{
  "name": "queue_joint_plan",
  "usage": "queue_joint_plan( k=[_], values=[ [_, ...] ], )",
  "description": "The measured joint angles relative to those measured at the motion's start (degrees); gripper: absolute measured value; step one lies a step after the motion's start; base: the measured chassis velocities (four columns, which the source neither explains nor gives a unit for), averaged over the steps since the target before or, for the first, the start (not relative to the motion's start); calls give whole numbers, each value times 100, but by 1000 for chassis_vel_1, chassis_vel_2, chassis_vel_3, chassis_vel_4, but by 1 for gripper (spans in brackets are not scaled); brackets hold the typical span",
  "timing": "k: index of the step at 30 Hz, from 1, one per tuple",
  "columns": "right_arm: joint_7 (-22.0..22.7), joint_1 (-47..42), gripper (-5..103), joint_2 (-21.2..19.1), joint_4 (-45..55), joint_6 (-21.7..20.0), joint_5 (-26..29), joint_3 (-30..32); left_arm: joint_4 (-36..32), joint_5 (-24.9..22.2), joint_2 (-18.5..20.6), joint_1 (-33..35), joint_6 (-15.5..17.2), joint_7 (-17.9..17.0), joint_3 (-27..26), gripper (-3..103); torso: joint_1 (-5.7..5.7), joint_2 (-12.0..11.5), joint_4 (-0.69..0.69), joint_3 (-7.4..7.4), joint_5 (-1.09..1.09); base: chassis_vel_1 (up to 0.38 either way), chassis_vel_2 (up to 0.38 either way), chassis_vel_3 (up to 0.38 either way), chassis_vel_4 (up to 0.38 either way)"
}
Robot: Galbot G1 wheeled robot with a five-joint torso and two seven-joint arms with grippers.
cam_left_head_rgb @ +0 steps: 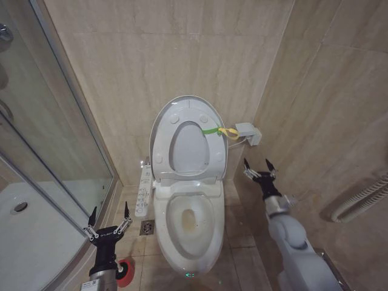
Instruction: Open the toilet lid, clean the toilet bowl with a toilet brush, close the toilet lid, and flush.
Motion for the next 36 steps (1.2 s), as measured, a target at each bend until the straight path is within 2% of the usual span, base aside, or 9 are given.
queue_joint_plan(
  k=[13,23,36],
  values=[
    [-14,2086,100,91,-1904,180,33,-458,0,0,0,0,0,0,0,97,0,0,0,0,-1,0,0,0,0],
    [63,2744,100,194,-2278,65,85,-664,0,0,0,0,0,0,-1,97,0,0,-1,0,-1,0,0,0,0],
    [219,3083,100,386,-2345,-64,51,-899,0,0,0,-1,0,0,-1,97,-1,0,-1,-1,-1,0,0,0,0]
  ],
)
